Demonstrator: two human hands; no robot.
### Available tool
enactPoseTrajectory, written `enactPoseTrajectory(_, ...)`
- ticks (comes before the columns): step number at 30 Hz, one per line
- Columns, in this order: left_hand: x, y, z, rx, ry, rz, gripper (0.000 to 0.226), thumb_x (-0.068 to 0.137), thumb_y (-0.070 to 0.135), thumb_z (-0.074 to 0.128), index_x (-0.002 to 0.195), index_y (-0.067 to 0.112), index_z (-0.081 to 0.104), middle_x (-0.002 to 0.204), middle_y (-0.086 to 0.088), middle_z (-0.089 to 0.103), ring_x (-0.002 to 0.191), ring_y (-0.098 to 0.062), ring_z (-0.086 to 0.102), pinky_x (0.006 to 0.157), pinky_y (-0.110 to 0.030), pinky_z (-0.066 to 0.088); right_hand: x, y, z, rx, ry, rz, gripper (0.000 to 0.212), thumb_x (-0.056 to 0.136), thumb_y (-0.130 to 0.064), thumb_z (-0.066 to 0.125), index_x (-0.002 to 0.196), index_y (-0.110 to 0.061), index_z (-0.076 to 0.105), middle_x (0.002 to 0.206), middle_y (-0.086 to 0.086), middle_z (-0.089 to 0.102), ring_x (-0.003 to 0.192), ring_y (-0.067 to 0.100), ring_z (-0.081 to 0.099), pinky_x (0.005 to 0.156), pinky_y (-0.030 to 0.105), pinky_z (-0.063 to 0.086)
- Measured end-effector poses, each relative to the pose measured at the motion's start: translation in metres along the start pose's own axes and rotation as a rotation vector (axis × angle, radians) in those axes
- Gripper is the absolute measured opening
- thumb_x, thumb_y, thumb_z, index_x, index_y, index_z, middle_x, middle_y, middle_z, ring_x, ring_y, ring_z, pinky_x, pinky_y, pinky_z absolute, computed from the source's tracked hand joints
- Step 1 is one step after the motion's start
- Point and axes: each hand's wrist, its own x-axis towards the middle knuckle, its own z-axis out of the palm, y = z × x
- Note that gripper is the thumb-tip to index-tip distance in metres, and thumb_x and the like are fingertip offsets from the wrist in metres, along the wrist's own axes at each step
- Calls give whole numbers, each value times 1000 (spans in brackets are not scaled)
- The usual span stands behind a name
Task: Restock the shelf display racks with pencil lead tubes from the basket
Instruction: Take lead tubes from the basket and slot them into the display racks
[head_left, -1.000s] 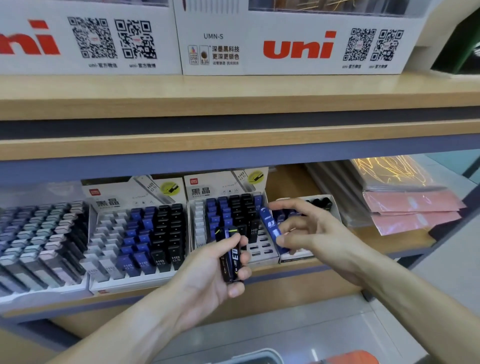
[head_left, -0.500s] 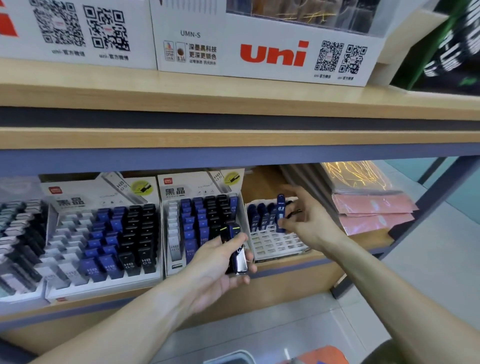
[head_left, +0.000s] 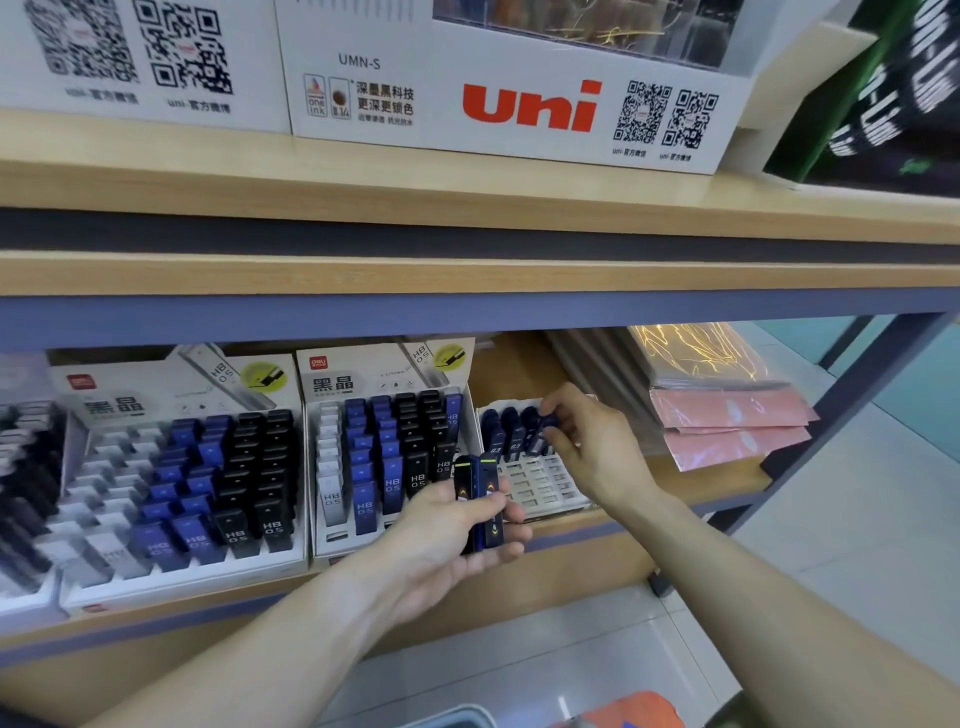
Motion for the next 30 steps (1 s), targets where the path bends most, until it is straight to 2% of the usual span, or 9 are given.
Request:
enactPoseTrajectory(6,1,-1,-2,9,-5,1,21,100,4,59,119,0,67,97,-19,73,88,-32,73,76,-39,63,2,-3,1,-34,-85,-104,26,91,-4,64,106,-23,56,87,-11,61,74,6,51,63,12,36)
enactPoseTrajectory(8,1,0,-2,1,-10,-5,21,100,3,59,119,0,67,100,-22,74,89,-33,73,78,-40,63,3,-5,0,-61,-111,-142,25,91,-4,65,105,-23,56,87,-13,60,74,7,49,63,18,37)
enactPoseTrajectory(12,-1,1,-3,-33,-15,-27,22,99,-2,57,118,-2,67,111,-29,72,96,-38,74,81,-43,63,5,-4,2,-76,-124,-153,27,90,-4,65,104,-24,55,90,-10,64,78,11,55,67,33,48)
enactPoseTrajectory(16,-2,0,-2,-53,-21,-33,24,98,-5,55,119,-3,67,109,-29,72,101,-42,73,84,-46,62,5,-4,6,-55,-18,-101,28,90,-4,67,107,-23,56,91,-7,65,76,12,59,69,27,50)
enactPoseTrajectory(19,-2,-1,-2,-61,-35,-25,24,99,-5,54,121,-5,64,107,-28,73,99,-40,74,85,-46,62,6,-2,8,-69,63,-44,24,86,-5,72,102,-21,65,97,-3,63,78,17,65,73,34,56)
enactPoseTrajectory(23,-4,-2,-1,-54,-60,-3,24,100,-2,55,123,-5,62,108,-27,73,100,-38,74,80,-41,64,6,1,13,-87,70,22,18,85,-4,75,99,-14,75,101,0,64,79,20,68,76,35,57)
enactPoseTrajectory(27,-7,-2,-1,-35,-67,19,24,101,3,57,123,-3,62,108,-24,75,99,-35,75,72,-33,64,4,-5,10,-135,62,27,23,87,-4,70,107,-15,74,107,0,59,83,19,66,76,32,55)
enactPoseTrajectory(30,-9,0,-1,-27,-73,30,23,100,4,58,122,-2,62,108,-23,75,99,-34,75,72,-32,64,1,-24,-1,13,90,123,17,90,-10,69,105,-19,71,93,-5,67,76,12,64,72,28,54)
